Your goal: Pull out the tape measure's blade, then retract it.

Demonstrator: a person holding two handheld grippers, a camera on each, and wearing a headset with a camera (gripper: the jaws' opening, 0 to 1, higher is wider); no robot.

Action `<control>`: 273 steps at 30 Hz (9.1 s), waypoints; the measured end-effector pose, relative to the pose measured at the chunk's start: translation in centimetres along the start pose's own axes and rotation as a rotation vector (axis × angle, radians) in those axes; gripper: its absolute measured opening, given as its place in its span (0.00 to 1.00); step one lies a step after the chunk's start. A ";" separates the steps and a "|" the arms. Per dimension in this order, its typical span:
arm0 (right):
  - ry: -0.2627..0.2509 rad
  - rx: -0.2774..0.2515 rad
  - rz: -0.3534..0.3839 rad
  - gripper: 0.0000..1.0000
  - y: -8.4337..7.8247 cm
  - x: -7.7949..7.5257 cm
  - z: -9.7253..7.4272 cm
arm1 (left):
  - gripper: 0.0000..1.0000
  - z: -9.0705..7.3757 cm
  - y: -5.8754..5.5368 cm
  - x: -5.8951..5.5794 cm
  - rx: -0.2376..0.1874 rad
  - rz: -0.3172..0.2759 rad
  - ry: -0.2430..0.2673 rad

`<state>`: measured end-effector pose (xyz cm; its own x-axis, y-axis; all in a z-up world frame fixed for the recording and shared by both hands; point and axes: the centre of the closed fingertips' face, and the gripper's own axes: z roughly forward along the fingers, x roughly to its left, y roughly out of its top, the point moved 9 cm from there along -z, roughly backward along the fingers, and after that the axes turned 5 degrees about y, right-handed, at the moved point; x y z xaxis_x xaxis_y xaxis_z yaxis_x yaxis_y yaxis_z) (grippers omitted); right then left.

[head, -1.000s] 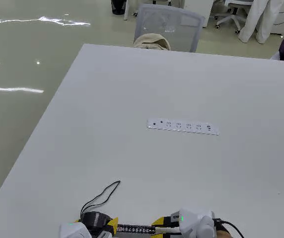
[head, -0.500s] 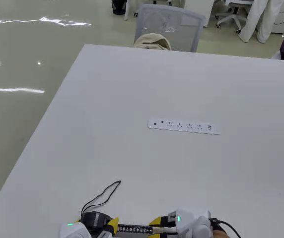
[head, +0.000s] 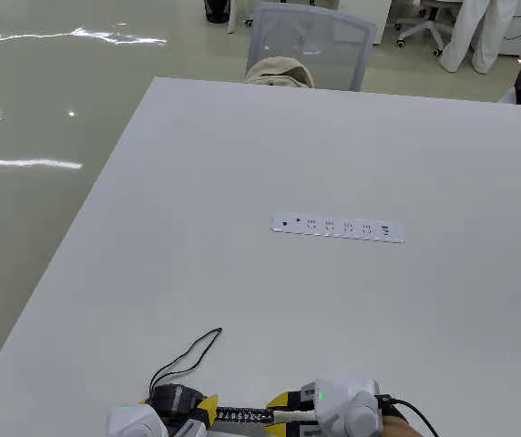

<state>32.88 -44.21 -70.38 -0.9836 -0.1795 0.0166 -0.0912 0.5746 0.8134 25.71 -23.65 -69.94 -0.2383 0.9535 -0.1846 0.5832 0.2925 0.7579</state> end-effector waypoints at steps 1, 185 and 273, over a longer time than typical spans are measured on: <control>0.000 0.000 0.000 0.13 0.0 0.0 0.0 | 0.64 0.0 0.0 0.0 0.000 -0.001 0.000; 0.021 -0.027 -0.018 0.13 4.2 -0.8 8.0 | 0.64 -0.3 0.2 1.4 0.012 -0.040 -0.045; -0.116 -0.020 0.192 0.48 3.8 1.3 4.2 | 0.76 -2.1 1.0 0.8 0.086 0.234 -0.211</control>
<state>30.64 -38.93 -69.75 -0.9940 0.0255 0.1066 0.1019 0.5732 0.8131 24.48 -22.71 -67.98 0.0709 0.9871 -0.1435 0.6684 0.0598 0.7414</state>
